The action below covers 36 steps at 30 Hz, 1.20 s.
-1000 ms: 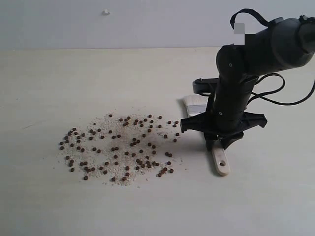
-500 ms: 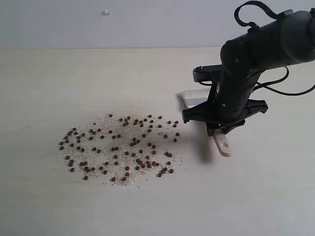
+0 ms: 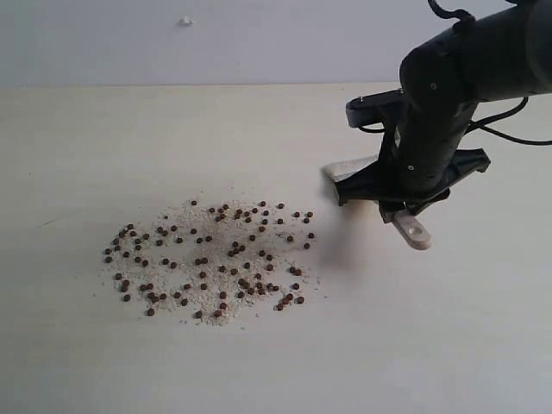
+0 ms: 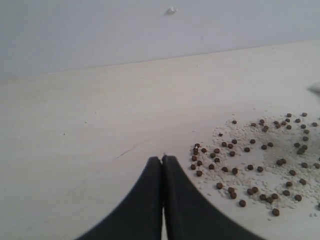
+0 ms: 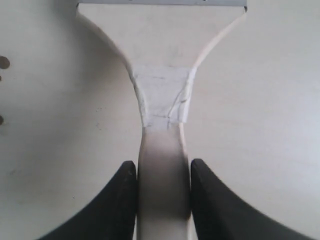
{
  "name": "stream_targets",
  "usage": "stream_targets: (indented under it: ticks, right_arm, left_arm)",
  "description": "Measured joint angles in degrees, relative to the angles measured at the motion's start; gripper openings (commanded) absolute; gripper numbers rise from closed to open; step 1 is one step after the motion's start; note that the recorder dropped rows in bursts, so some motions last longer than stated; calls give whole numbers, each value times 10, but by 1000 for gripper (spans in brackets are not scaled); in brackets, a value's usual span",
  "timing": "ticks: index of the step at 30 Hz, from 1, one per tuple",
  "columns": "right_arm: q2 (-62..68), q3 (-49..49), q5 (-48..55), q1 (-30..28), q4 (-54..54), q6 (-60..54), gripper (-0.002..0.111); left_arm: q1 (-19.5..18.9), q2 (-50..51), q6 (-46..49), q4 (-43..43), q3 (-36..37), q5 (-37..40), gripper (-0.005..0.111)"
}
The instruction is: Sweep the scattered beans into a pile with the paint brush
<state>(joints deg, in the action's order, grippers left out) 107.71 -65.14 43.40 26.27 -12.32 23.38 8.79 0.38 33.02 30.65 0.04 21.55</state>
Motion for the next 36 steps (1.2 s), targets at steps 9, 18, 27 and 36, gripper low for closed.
stream_targets:
  ticks: [9, 18, 27, 36]
  right_arm:
    - [0, -56, 49, -1, -10, -29, 0]
    - [0, -56, 43, -1, -11, -60, 0]
    - [0, -79, 37, -1, -11, -73, 0]
    - [0, -82, 33, -1, -11, -74, 0]
  left_arm:
    - [0, 0, 0, 0, 0, 0, 0]
    - [0, 0, -19, 143, 0, -222, 0]
    - [0, -1, -234, 192, -28, -367, 0]
    - [0, 257, -551, -325, -132, -508, 0]
